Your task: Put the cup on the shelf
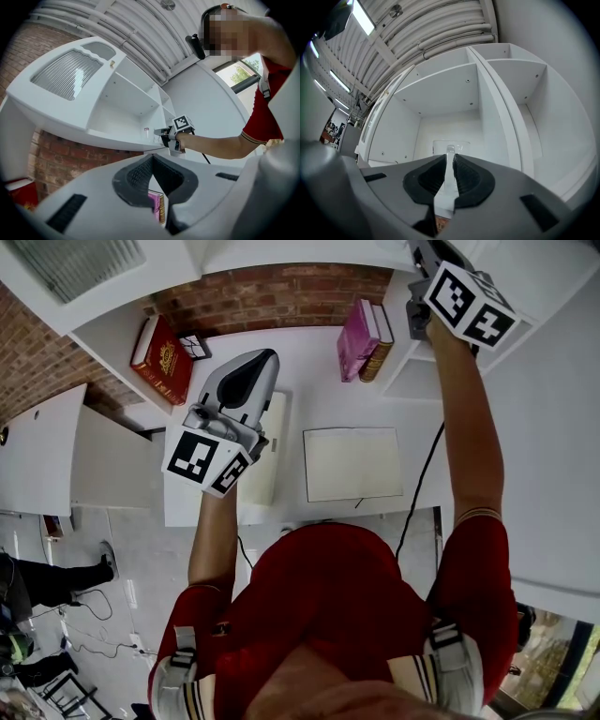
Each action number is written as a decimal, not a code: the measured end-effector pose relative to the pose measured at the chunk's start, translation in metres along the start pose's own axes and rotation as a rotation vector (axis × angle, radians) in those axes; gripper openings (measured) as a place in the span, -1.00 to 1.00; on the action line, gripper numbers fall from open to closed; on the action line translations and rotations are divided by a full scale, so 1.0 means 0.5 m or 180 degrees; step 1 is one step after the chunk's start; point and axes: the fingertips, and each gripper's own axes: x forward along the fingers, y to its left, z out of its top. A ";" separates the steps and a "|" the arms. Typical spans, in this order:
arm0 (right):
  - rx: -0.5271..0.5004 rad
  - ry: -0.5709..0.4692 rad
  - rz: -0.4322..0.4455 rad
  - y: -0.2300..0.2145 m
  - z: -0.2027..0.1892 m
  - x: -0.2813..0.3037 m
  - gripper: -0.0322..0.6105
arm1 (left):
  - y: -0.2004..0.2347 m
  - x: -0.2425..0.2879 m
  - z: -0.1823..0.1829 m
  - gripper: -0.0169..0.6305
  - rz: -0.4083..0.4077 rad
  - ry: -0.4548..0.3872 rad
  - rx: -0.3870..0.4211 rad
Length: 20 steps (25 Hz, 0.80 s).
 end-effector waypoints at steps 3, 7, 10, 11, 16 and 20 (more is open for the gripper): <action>-0.0038 -0.0021 0.0021 0.000 0.001 -0.001 -0.80 | 0.001 0.002 -0.003 -0.93 -0.0001 0.0012 0.0000; -0.0063 -0.0065 0.0088 0.004 0.011 -0.007 -0.55 | -0.001 0.007 -0.005 -0.93 -0.0009 0.0023 -0.0005; -0.0131 -0.0072 0.0121 0.012 0.019 -0.019 -0.49 | -0.009 0.012 -0.005 -0.93 -0.0023 0.0024 -0.0003; -0.0145 -0.0075 0.0128 0.014 0.020 -0.024 -0.48 | -0.012 0.013 -0.005 -0.93 -0.0029 0.0023 0.0000; -0.0132 -0.0116 0.0150 0.020 0.018 -0.065 -0.43 | -0.021 0.015 0.002 -0.93 -0.0026 0.0005 0.0009; -0.0042 -0.0162 0.0205 0.032 0.007 -0.118 -0.43 | -0.028 0.017 0.013 -0.93 -0.0012 -0.0032 0.0017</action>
